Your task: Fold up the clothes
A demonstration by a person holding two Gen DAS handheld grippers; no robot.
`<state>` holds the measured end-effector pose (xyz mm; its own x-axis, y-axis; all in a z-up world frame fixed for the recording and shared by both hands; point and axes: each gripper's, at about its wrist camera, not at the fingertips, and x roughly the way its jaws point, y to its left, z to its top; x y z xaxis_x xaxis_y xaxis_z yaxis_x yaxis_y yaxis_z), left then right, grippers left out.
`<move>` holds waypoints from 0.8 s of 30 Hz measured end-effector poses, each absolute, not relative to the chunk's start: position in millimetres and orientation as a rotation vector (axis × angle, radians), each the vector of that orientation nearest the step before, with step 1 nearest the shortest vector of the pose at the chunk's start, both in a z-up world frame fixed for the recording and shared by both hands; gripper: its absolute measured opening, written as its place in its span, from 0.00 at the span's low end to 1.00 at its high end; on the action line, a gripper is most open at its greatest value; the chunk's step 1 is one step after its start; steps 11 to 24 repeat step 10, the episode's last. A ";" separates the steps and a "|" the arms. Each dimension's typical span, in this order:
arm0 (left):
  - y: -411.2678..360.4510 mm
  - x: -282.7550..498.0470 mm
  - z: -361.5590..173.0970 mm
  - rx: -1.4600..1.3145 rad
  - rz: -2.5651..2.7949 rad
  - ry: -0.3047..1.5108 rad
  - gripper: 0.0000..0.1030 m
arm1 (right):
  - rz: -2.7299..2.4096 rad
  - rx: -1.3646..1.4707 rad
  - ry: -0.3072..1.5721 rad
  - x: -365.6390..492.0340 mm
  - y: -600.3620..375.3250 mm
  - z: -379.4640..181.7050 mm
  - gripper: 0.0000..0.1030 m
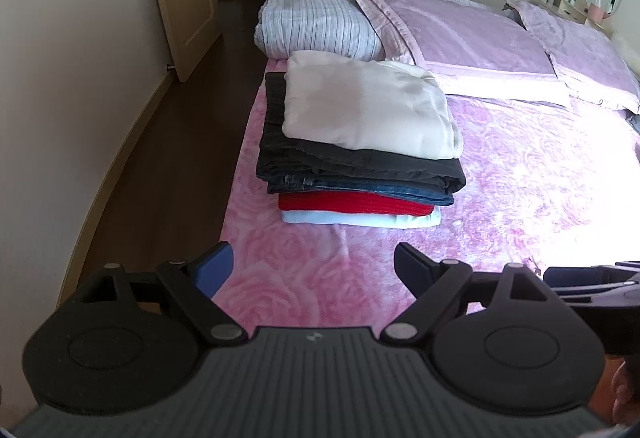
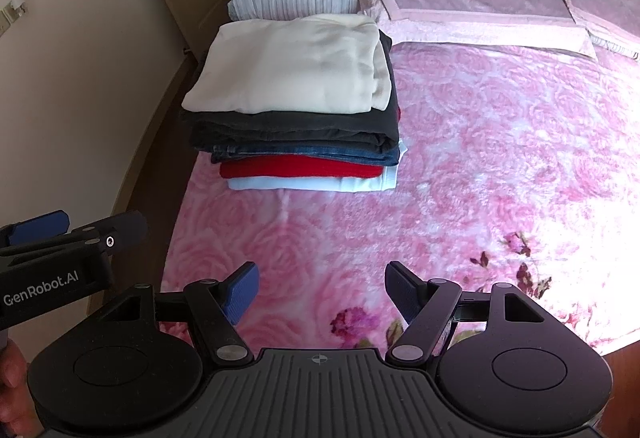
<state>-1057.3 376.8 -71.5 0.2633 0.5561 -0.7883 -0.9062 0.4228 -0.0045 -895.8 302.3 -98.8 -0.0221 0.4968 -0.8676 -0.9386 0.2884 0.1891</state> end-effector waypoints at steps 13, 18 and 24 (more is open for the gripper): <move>372.3 -1060.5 -69.3 -0.502 1.052 0.796 0.83 | 1.236 -0.546 1.059 -898.9 301.4 -98.0 0.71; 372.3 -1060.5 -69.3 -0.502 1.052 0.796 0.83 | 1.236 -0.546 1.059 -898.9 301.4 -98.0 0.71; 372.3 -1060.5 -69.3 -0.502 1.052 0.796 0.83 | 1.236 -0.546 1.059 -898.9 301.4 -98.0 0.71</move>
